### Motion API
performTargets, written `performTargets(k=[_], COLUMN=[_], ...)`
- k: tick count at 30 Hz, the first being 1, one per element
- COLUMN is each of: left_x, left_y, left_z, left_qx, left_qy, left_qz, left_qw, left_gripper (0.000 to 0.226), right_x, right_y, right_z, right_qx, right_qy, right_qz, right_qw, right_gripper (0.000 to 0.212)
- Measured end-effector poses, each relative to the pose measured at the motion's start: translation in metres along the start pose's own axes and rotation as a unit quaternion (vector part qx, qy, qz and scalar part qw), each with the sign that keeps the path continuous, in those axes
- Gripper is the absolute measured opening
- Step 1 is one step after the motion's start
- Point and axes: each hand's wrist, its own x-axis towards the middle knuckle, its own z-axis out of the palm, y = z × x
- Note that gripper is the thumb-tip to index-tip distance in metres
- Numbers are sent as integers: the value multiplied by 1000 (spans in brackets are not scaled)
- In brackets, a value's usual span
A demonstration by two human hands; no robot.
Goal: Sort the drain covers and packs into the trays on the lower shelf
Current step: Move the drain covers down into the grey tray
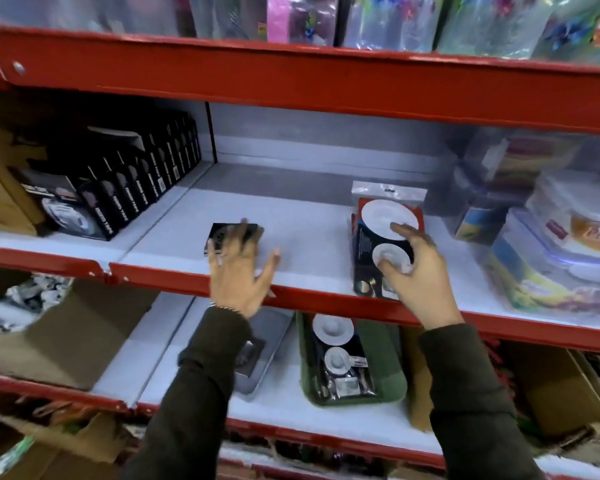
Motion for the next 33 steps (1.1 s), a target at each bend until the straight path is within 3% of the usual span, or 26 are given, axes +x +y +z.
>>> performTargets(k=[3, 8, 14, 16, 18, 21, 24, 26, 28, 33], left_x=[17, 39, 41, 44, 45, 47, 47, 49, 49, 49], left_y=[-88, -146, -158, -164, -168, -170, -174, -175, -177, -178], left_z=[-30, -53, -57, -56, -54, -51, -48, -47, -46, -42], left_qx=[36, 133, 129, 132, 136, 131, 130, 128, 123, 126], left_qy=[48, 37, 70, 82, 94, 114, 117, 119, 117, 127], left_qz=[-9, 87, 141, 154, 162, 168, 178, 182, 185, 186], left_qw=[998, 987, 979, 976, 973, 970, 968, 968, 968, 966], left_gripper=[69, 58, 62, 64, 64, 64, 65, 63, 63, 63], right_x=[11, 52, 108, 116, 120, 113, 84, 49, 8, -65], right_y=[-42, -108, -151, -155, -158, -164, -171, -181, -186, -152], right_z=[37, 122, 197, 207, 210, 198, 171, 150, 134, 182], right_qx=[-17, -108, -205, -233, -244, -263, -194, -154, -119, -178], right_qy=[-60, -265, -470, -487, -473, -410, -331, -323, -389, -576], right_qz=[-63, -128, -3, 19, 16, -14, -25, -32, -14, 80], right_qw=[996, 950, 858, 842, 846, 873, 923, 933, 913, 793], right_gripper=[60, 76, 108, 107, 103, 106, 108, 106, 101, 98])
